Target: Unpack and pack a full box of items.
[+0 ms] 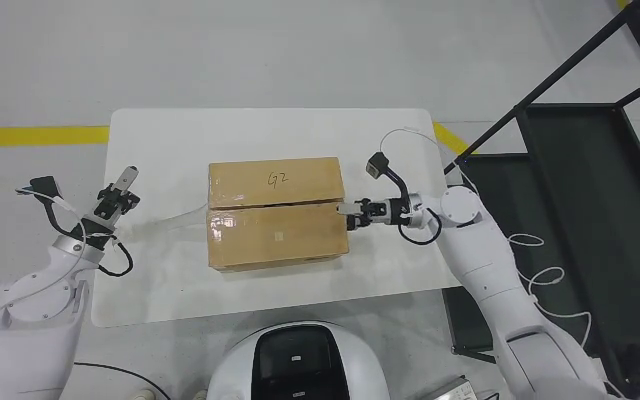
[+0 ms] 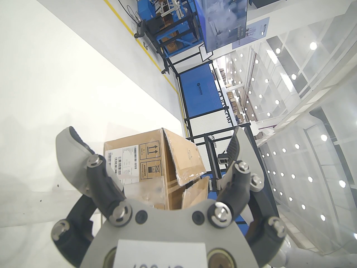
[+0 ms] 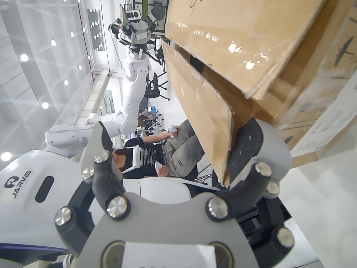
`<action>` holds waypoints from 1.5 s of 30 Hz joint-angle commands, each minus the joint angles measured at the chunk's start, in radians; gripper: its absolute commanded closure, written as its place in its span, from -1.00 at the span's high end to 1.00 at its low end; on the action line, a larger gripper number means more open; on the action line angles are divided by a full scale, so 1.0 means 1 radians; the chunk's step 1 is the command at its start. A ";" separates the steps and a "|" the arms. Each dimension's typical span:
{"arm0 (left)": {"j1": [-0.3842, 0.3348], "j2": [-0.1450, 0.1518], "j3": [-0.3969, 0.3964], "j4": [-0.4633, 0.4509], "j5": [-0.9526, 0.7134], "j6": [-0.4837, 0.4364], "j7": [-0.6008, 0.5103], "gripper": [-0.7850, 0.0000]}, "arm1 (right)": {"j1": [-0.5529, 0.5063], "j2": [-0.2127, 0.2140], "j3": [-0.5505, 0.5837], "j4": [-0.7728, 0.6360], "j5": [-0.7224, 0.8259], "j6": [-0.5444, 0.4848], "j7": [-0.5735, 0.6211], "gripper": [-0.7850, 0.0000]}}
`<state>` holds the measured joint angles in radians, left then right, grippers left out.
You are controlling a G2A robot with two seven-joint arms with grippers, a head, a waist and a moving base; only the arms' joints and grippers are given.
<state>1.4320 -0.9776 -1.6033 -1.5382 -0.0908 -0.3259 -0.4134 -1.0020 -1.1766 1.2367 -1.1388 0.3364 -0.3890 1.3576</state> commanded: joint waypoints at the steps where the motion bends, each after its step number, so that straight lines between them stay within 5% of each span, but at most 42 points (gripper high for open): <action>1: 0.000 0.000 0.000 0.000 0.000 0.000 0.000 1.00 | 0.008 -0.001 -0.010 0.009 0.012 -0.010 0.010 1.00; 12: 0.000 0.000 0.000 0.000 0.000 0.000 0.000 1.00 | 0.024 0.005 -0.016 0.007 0.110 -0.036 0.037 1.00; 28: 0.000 0.000 0.000 0.000 0.000 0.000 0.000 1.00 | -0.125 0.065 0.039 -0.282 0.162 0.017 0.091 1.00; 35: 0.000 0.000 0.000 0.000 0.000 0.000 0.000 1.00 | -0.187 0.084 -0.010 -0.410 0.154 0.062 0.135 1.00; 45: 0.000 0.000 0.000 0.000 0.000 0.000 0.000 1.00 | -0.189 0.096 -0.099 -0.400 0.124 0.062 0.136 1.00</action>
<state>1.4320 -0.9776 -1.6033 -1.5382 -0.0908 -0.3259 -0.4134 -1.1922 -1.0815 1.1449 -1.5412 0.4622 -0.3264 1.4937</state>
